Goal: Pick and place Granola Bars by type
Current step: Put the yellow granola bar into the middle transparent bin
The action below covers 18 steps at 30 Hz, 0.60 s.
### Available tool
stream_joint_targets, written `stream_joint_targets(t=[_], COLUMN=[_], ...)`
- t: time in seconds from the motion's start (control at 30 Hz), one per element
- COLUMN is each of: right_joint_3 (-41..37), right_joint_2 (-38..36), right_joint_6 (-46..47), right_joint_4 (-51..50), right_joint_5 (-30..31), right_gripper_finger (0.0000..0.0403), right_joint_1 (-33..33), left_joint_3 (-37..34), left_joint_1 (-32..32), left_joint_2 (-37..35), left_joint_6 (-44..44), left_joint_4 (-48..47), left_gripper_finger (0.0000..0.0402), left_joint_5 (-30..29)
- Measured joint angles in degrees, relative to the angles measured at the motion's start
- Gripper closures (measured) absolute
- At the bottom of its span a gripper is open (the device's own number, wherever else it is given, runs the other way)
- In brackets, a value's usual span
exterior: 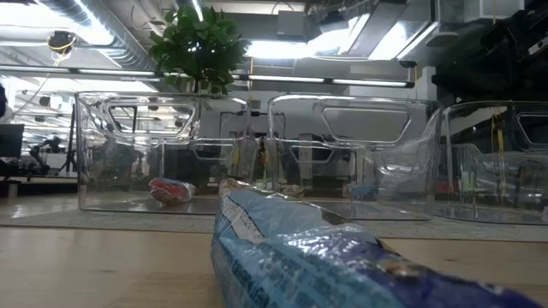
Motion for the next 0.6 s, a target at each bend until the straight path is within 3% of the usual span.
stream_joint_targets(t=[0.27, 0.6], right_joint_3=[0.0, 0.0], right_joint_2=[0.0, 0.0], right_joint_6=[0.0, 0.0], right_joint_4=[0.0, 0.0], right_joint_5=[0.0, 0.0], right_gripper_finger=[0.0318, 0.0318], right_joint_1=[0.0, 0.0], left_joint_3=[8.0, 8.5], left_joint_1=[3.7, 6.0], left_joint_2=[6.6, 11.9], left_joint_6=[2.3, 2.3], left_joint_4=[-1.0, -4.0], left_gripper_finger=[0.0369, 0.0369], left_joint_5=[5.5, 6.9])
